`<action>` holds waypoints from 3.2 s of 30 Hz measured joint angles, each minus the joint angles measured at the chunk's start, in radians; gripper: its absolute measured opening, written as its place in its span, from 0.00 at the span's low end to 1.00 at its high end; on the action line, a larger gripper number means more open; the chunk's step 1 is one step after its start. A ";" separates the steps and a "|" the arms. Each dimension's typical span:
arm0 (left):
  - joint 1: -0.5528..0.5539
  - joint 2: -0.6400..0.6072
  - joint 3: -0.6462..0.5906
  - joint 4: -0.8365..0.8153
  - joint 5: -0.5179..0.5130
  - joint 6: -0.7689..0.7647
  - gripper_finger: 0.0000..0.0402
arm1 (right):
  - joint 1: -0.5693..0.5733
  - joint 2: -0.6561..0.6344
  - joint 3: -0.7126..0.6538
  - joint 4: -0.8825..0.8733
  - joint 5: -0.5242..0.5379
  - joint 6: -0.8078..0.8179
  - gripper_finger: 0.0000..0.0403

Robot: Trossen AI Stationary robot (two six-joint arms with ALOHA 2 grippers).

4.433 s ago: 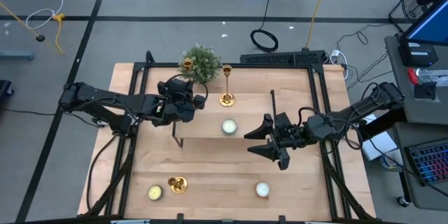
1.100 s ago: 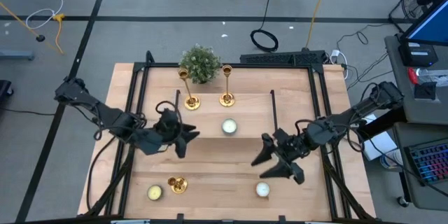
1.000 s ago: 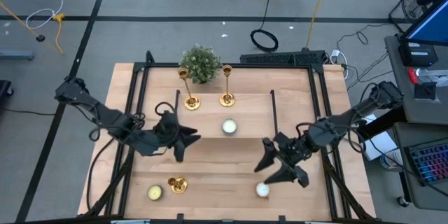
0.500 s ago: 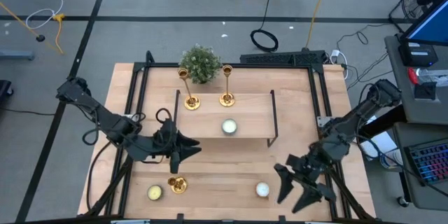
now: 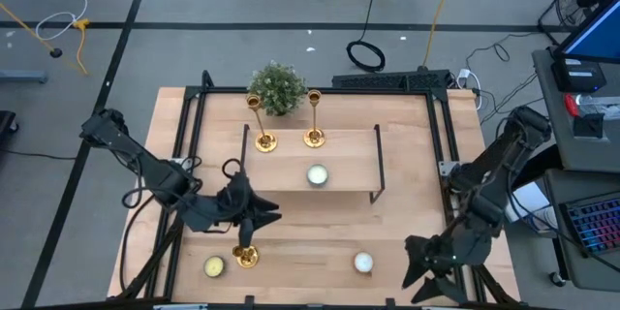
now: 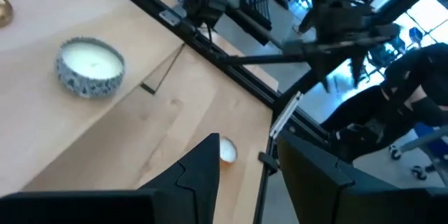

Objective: Stock candles and holders on shelf
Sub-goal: Align the orange scented candle with the other scented candle on the shelf

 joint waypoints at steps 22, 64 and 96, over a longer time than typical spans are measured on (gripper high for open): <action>0.007 0.012 0.000 0.006 0.017 -0.003 0.37 | -0.096 0.230 0.000 -0.192 0.083 -0.339 0.72; 0.000 0.012 0.000 0.003 0.008 -0.028 0.37 | -0.253 0.486 0.001 -0.166 -0.019 -0.607 0.89; 0.000 0.012 0.000 0.001 0.008 -0.040 0.37 | -0.230 0.538 0.000 -0.083 0.007 -0.563 0.89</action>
